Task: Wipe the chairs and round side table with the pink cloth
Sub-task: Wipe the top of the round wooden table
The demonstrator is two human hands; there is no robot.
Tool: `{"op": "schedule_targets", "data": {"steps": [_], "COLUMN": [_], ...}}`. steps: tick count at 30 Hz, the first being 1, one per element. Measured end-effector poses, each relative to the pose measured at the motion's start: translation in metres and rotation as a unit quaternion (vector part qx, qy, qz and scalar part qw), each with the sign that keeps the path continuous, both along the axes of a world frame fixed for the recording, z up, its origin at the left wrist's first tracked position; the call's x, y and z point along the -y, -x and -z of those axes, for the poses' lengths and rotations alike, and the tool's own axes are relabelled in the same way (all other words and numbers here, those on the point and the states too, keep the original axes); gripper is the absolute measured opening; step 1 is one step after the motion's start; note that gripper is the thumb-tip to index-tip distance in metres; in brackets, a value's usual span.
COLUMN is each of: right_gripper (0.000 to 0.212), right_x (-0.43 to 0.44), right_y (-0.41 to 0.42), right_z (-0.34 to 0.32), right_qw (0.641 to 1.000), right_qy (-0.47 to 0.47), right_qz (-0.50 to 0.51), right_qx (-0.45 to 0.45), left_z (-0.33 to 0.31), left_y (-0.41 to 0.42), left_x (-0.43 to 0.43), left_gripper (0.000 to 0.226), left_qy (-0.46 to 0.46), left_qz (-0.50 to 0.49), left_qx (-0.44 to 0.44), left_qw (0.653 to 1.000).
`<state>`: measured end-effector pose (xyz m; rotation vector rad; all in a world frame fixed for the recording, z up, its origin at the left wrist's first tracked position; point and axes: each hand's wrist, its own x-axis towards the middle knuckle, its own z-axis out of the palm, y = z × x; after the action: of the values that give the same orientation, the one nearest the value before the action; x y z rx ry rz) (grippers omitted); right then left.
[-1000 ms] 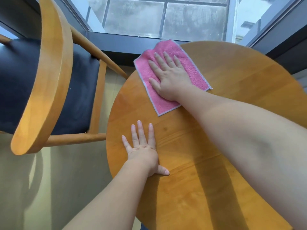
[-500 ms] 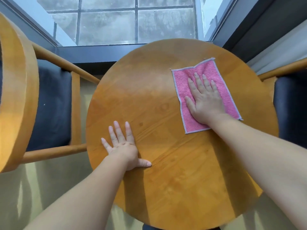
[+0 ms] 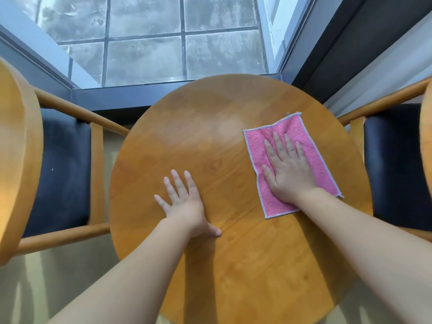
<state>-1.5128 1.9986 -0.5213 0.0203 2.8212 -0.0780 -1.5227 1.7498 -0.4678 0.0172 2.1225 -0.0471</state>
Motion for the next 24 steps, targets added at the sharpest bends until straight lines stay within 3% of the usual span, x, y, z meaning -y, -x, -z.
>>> {"op": "schedule_targets", "data": {"steps": [14,20,24], "right_gripper": [0.066,0.067,0.069], "right_x": [0.093,0.093,0.067], "right_y": [0.176,0.188,0.187], "right_z": [0.0,0.001,0.001], "right_qw": [0.988,0.988,0.996], "right_qy": [0.03,0.036,0.04], "right_qz": [-0.148,-0.152,-0.076], "right_qx": [-0.015,-0.017,-0.023], "left_z": [0.006,0.005,0.004], "left_y": [0.014,0.012,0.012], "left_x": [-0.015,-0.017,-0.017], "left_gripper": [0.163,0.163,0.163], "left_qy": [0.091,0.091,0.084], "left_qz": [-0.019,-0.021,-0.022], "left_qx": [0.092,0.093,0.092], "left_qw": [0.991,0.991,0.992]}}
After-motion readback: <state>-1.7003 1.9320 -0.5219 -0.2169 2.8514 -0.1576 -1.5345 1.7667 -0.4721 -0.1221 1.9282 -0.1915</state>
